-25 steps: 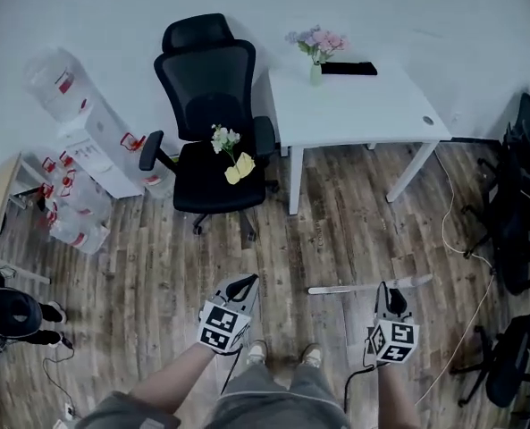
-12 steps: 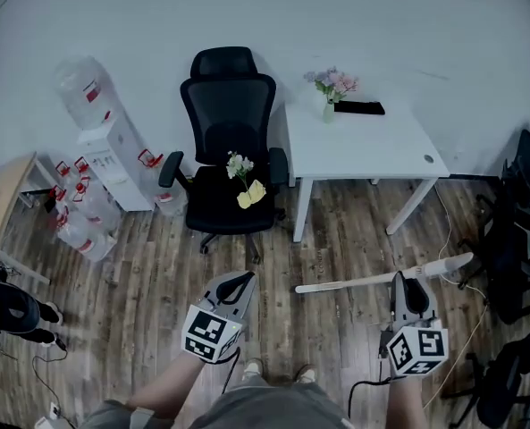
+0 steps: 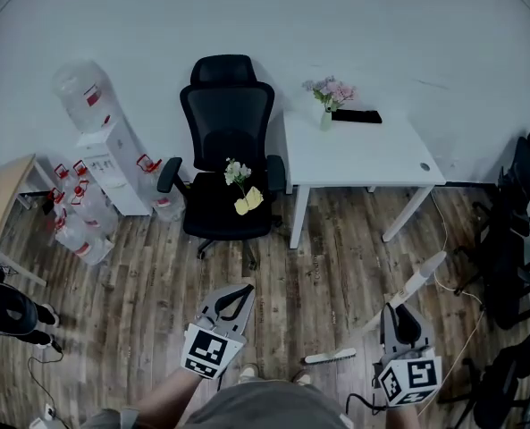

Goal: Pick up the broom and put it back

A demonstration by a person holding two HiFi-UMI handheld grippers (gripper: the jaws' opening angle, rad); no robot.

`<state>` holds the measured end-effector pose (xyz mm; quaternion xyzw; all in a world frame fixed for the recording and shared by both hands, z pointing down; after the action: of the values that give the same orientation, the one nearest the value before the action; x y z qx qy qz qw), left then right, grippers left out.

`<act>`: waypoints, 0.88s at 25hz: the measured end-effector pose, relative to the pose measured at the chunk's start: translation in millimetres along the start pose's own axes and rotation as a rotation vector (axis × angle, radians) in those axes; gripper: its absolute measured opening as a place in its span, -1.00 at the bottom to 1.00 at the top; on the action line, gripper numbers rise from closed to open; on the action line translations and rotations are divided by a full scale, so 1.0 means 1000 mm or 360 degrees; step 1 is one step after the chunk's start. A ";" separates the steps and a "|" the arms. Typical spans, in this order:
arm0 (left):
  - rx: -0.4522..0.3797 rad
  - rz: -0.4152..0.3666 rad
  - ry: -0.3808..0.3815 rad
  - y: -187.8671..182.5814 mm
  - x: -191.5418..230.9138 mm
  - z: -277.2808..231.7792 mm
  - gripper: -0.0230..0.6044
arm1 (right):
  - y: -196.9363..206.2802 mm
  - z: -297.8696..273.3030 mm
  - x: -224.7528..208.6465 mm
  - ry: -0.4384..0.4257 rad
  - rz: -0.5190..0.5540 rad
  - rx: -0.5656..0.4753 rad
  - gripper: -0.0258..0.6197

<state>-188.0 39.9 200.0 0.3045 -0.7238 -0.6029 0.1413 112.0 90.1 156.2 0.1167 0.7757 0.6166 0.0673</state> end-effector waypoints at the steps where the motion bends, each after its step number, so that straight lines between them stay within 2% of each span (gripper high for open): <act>1: 0.0006 0.0002 0.0007 0.001 -0.002 -0.002 -0.88 | 0.002 0.002 0.001 -0.0001 0.0000 0.0020 -0.63; 6: 0.0013 0.0010 0.0047 0.000 -0.011 -0.008 -0.88 | 0.006 0.006 0.005 -0.0031 0.0048 0.0073 -0.63; 13: 0.0008 0.0026 0.0063 -0.008 -0.020 -0.015 -0.88 | 0.002 0.010 -0.007 -0.0013 0.0042 0.0047 -0.63; 18: -0.0025 0.0000 0.0012 -0.024 -0.017 -0.024 -0.88 | -0.017 -0.008 -0.020 -0.0062 0.0055 -0.0056 -0.63; 22: -0.0047 -0.0030 -0.0082 -0.043 -0.010 -0.038 -0.88 | -0.044 -0.034 -0.035 -0.0142 0.0068 -0.0185 -0.63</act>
<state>-147.3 12.5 169.0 0.2935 -0.7152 -0.6225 0.1214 133.0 39.5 120.0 0.1565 0.7322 0.6560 0.0954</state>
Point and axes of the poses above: the fingertips, and each gripper's own axes: z backward along the fingers, x to its left, y out of its underside, the point moved 4 cm from there along z, backward along the fingers, and after that the axes turned 1 degree about -x, right-handed, at the moved point
